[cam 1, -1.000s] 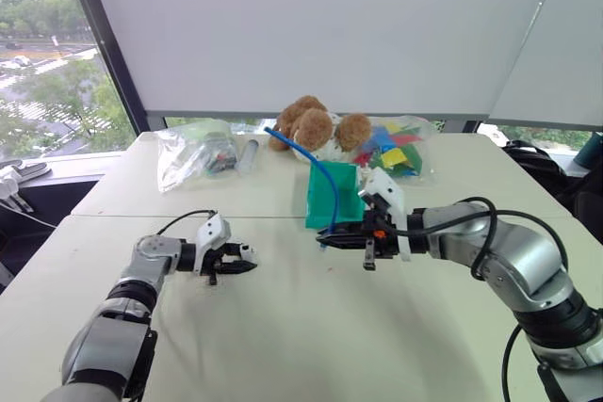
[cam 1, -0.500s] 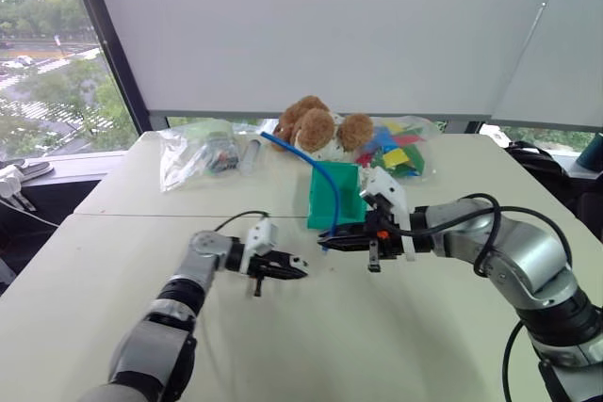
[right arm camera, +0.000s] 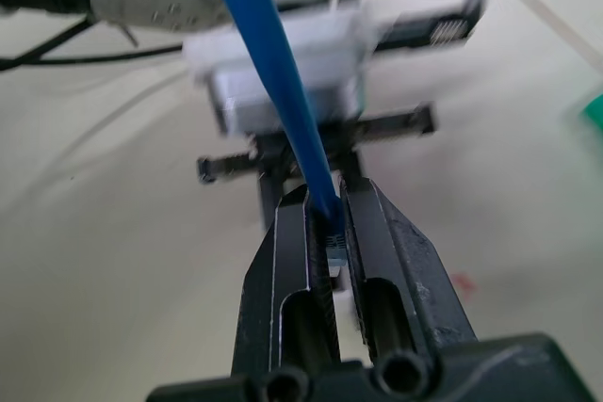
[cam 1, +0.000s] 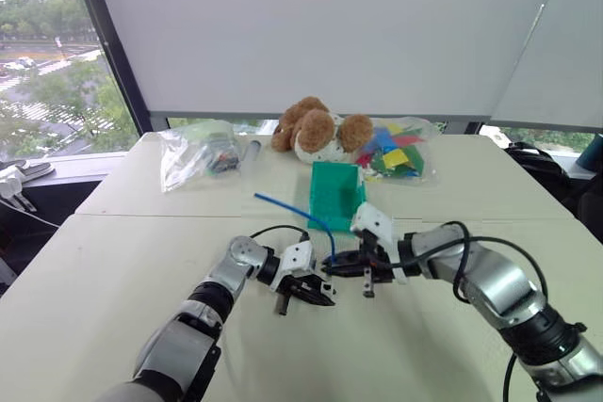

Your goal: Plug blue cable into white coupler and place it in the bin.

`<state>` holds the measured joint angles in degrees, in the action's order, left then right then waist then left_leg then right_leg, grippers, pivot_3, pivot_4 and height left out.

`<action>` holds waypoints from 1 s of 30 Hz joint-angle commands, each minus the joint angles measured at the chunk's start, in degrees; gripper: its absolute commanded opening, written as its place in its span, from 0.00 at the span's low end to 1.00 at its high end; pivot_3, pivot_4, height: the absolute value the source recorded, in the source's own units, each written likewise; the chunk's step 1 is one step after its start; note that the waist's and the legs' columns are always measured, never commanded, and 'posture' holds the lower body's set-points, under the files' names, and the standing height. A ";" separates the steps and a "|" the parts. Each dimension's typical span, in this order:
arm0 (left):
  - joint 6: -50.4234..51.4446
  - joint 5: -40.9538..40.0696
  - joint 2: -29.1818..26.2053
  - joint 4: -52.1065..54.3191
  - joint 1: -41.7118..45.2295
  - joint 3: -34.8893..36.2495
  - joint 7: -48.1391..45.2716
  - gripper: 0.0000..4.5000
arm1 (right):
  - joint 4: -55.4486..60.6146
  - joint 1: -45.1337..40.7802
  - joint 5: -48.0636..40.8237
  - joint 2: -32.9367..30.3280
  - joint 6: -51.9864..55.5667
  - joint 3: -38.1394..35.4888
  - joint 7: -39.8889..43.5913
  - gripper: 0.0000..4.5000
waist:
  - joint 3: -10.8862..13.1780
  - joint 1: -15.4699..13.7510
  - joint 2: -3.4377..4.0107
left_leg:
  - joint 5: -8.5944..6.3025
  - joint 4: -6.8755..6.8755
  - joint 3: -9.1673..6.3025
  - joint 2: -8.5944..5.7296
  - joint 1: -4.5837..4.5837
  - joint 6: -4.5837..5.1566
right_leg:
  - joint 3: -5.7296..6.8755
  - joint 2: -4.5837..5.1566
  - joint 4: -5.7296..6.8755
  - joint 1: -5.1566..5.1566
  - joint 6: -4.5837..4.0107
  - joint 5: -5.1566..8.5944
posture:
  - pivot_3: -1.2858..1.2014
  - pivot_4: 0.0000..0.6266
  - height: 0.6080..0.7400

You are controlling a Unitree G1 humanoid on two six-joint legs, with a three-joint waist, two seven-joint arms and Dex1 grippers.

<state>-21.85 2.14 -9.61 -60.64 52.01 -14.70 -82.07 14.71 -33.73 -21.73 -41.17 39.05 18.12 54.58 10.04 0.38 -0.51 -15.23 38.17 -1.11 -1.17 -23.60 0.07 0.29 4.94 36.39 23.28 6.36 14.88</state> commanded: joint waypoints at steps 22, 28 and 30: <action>-1.25 1.62 -0.01 -2.30 0.47 -0.86 0.48 0.08 | -4.21 -0.39 6.21 2.34 -5.56 1.11 5.12 0.00 | -0.02 0.05 0.00 | 0.00 0.00 -0.01 0.00 0.10 0.00 | 0.00 0.00 0.01 -0.09 0.01 -0.01 | 0.52 0.24 1.00; -1.55 1.54 0.08 -2.57 0.71 -0.81 0.47 0.08 | -4.97 -0.86 8.80 2.16 -7.58 3.17 7.34 0.00 | -0.03 0.05 0.01 | 0.00 0.00 -0.01 -0.01 0.11 0.00 | 0.00 0.00 0.01 -0.10 0.01 -0.01 | 0.52 0.24 1.00; -1.62 1.52 0.12 -2.60 0.70 -0.81 0.42 0.08 | -5.88 -1.36 9.76 2.25 -8.56 4.03 8.44 0.00 | -0.04 0.07 0.00 | 0.00 0.00 -0.01 -0.01 0.12 0.00 | 0.00 -0.01 0.01 -0.12 0.01 -0.01 | 0.52 0.24 1.00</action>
<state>-23.54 2.15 -9.50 -62.27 52.50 -14.79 -82.08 9.48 -34.88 -12.88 -38.99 31.16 20.64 61.77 10.00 0.44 -0.51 -15.23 38.18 -1.12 -1.18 -23.47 0.06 0.29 4.93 36.40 23.15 6.36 14.88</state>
